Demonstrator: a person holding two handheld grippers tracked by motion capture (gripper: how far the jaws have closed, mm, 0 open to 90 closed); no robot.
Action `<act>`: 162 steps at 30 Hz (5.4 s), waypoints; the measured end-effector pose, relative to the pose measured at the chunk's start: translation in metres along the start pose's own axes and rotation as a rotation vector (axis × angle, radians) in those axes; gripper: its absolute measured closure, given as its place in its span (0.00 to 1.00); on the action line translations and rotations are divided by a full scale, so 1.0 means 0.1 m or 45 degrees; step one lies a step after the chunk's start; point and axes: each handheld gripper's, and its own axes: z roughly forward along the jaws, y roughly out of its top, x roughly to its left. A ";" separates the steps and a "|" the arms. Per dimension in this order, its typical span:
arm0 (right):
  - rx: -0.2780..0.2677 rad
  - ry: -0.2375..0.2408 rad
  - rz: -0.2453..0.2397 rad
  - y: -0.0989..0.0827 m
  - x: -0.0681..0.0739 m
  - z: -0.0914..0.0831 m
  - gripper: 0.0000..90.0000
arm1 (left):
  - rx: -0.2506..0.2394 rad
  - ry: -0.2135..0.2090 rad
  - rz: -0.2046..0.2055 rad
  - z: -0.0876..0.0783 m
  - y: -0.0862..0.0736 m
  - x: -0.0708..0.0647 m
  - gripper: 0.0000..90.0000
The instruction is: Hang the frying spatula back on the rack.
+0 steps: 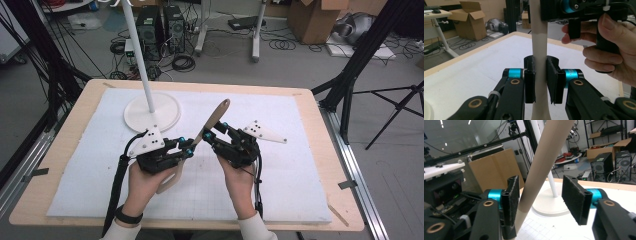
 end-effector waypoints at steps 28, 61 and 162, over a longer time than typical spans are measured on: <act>0.035 0.180 -0.023 0.06 0.03 0.04 0.84 | -0.019 -0.034 0.016 -0.03 0.02 0.04 0.72; 0.211 0.832 -0.276 0.40 0.26 0.12 0.84 | -0.112 -0.703 0.011 -0.15 0.23 0.20 0.80; 0.384 0.243 -0.350 -0.44 -0.97 -0.89 0.25 | -0.085 -0.011 -0.184 -0.45 1.00 2.37 0.86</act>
